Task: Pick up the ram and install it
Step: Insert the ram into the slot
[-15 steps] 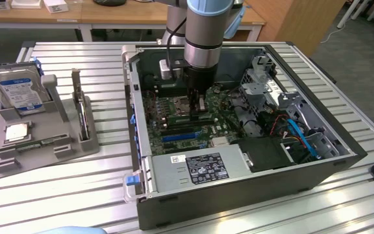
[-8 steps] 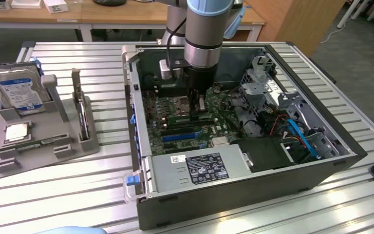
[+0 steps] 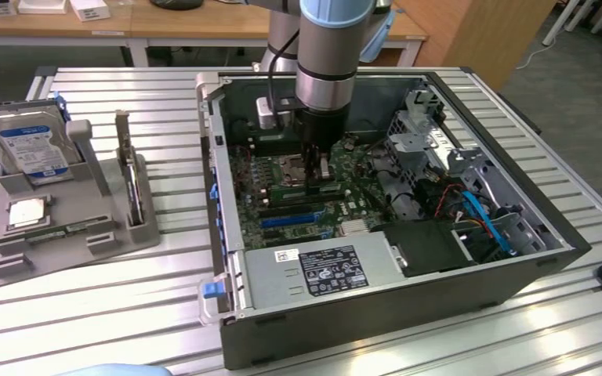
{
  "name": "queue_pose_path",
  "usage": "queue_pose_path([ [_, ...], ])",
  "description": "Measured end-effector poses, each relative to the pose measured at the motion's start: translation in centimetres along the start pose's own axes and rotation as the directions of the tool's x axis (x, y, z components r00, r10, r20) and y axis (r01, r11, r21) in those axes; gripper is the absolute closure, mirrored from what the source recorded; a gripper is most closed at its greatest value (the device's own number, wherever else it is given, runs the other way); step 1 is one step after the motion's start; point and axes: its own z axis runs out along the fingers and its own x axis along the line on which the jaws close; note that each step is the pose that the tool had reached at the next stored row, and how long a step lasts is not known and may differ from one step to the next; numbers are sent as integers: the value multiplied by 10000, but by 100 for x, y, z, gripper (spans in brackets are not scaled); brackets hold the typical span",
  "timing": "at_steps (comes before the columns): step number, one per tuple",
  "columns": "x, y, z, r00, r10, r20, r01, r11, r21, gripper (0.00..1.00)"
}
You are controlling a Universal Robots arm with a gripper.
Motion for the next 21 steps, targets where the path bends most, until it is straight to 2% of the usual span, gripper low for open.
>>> queue_pose_path([
  [21, -3, 15, 16, 10000, -29, -17, 29, 10000, 3, 87],
])
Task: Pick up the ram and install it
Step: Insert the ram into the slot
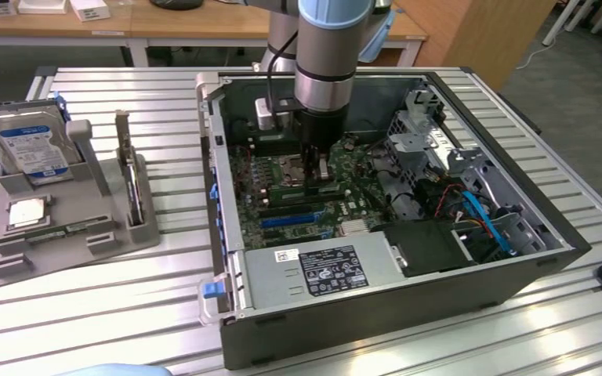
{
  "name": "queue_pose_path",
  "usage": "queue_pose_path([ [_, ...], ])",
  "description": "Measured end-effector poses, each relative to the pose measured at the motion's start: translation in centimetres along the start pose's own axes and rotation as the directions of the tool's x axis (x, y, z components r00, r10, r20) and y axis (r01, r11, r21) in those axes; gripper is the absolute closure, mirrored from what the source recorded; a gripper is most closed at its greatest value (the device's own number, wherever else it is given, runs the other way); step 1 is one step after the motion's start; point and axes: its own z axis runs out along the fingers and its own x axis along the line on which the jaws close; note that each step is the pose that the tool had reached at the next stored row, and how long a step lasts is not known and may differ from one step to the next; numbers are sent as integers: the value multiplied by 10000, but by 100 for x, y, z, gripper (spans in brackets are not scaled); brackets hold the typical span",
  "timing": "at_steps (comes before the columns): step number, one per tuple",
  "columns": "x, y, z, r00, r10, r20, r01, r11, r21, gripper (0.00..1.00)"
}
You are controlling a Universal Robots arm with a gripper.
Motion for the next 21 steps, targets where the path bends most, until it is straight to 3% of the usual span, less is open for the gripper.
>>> queue_pose_path([
  [21, -6, 3, 34, 10000, -16, 3, 16, 10000, 1, 85],
])
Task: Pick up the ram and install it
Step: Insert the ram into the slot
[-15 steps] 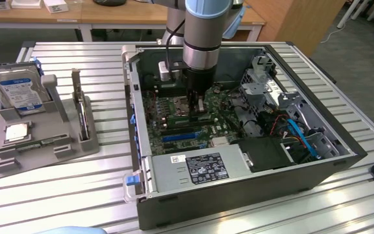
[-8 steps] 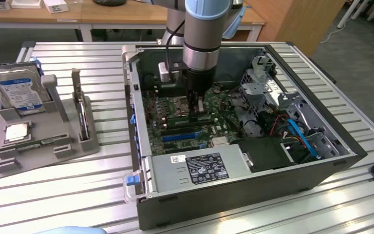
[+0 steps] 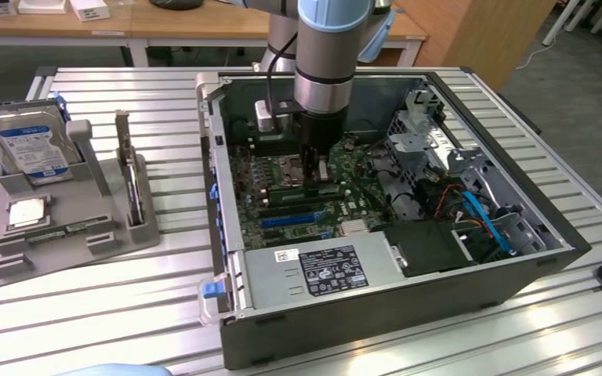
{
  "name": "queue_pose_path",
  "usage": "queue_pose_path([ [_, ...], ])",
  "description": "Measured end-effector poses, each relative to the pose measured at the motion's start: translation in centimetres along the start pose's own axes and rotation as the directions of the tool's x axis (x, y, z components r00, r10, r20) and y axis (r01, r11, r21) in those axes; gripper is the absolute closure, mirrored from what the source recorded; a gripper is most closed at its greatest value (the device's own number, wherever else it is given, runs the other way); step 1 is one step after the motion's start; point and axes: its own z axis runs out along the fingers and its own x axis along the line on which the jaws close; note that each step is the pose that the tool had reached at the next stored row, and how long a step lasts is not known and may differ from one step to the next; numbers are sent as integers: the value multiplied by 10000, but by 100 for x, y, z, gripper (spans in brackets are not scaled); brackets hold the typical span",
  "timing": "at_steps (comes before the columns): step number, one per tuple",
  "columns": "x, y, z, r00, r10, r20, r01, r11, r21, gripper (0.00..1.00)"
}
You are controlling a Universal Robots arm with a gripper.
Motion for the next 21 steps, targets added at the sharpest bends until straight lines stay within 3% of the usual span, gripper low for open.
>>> queue_pose_path([
  [3, 0, 0, 0, 10000, 0, 0, 0, 10000, 1, 68],
  [5, 0, 0, 0, 10000, 0, 0, 0, 10000, 1, 68],
  [6, 0, 0, 0, 10000, 0, -1, 0, 10000, 0, 61],
  [9, 1, -1, -11, 10000, -1, -4, 1, 10000, -1, 61],
  [21, 21, -15, -281, 10000, 22, -9, -22, 10000, -51, 61],
])
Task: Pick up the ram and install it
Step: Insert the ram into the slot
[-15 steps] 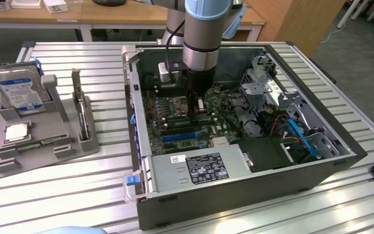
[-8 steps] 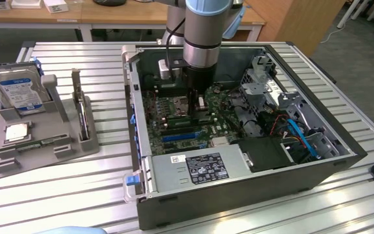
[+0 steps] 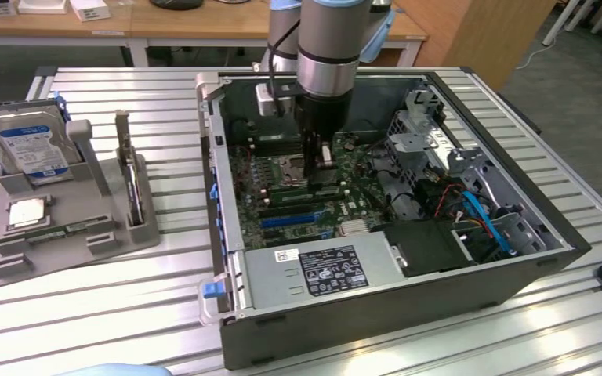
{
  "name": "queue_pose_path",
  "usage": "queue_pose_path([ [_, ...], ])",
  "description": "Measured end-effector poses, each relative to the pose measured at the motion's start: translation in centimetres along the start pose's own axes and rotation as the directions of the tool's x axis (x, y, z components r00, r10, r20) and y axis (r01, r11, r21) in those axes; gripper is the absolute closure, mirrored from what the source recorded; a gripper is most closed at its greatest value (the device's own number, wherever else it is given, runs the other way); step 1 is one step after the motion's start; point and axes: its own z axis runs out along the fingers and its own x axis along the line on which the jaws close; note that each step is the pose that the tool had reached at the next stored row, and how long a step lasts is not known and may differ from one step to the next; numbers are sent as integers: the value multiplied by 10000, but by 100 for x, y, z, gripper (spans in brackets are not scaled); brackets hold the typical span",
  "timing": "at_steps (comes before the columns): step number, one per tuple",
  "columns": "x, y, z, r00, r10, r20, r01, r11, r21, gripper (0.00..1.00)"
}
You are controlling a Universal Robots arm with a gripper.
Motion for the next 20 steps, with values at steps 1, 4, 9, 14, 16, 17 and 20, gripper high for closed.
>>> queue_pose_path([
  [1, 1, -1, -19, 10000, 2, -1, -2, 10000, -6, 61],
  [4, 6, -5, -85, 10000, 12, -2, -12, 10000, -24, 61],
  [9, 16, -11, -207, 10000, 37, -5, -37, 10000, -51, 61],
  [14, 24, -16, -314, 10000, 69, -8, -69, 10000, -72, 61],
  [16, 28, -18, -365, 10000, 82, -9, -82, 9999, -82, 61],
  [17, 30, -20, -392, 10000, 88, -10, -88, 9999, -88, 61],
  [20, 37, -24, -486, 9999, 111, -12, -111, 9999, -109, 61],
])
